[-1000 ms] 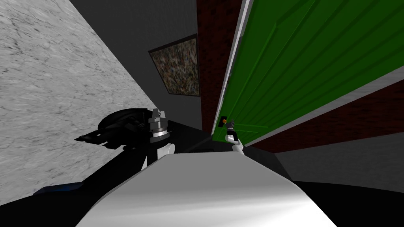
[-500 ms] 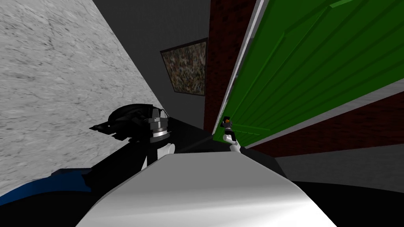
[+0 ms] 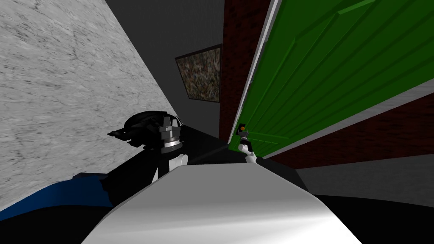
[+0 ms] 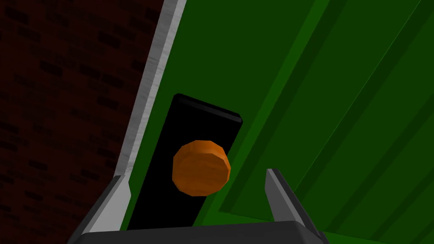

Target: Pull the door open

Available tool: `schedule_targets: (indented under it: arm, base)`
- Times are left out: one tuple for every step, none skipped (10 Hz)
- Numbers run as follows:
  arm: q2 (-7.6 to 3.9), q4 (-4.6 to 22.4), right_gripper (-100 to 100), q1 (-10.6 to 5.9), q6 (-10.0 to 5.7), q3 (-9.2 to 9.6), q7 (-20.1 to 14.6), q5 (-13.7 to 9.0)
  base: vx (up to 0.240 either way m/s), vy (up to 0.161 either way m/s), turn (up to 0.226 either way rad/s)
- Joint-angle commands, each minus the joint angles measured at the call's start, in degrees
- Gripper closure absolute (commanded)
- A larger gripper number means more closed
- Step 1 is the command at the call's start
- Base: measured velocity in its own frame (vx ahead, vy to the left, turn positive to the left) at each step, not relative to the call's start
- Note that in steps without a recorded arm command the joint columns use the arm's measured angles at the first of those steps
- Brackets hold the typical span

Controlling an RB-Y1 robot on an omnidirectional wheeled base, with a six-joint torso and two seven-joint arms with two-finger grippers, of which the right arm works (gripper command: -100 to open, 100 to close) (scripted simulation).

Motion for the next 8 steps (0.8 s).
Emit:
schedule_targets:
  arm:
    - [0.24,-0.12,-100,0.05,0.07,0.17,-1.60,-0.90]
    - [0.59,-0.32,-100,0.10,0.20,0.41,-3.33,-2.25]
    - [0.92,-0.51,-100,0.14,0.31,0.63,-4.93,-3.49]
    - [1.23,-0.68,-100,0.19,0.42,0.83,-6.43,-4.67]
    - [1.52,-0.84,-100,0.23,0.52,1.02,-7.80,-5.74]
    - [1.78,-0.98,-100,0.26,0.61,1.18,-8.98,-6.66]
    - [2.03,-1.10,-100,0.30,0.69,1.33,-10.07,-7.51]
    - [2.21,-1.19,-100,0.32,0.75,1.44,-10.85,-8.12]
  base:
    - [-0.055,-0.022,0.022]
    - [-0.043,-0.011,0.029]
    - [-0.071,-0.019,0.042]
    - [-0.075,-0.017,0.047]
    - [-0.074,-0.020,0.041]
    - [-0.066,-0.028,0.036]
    - [-0.070,-0.027,0.031]
    - [-0.057,-0.025,0.027]
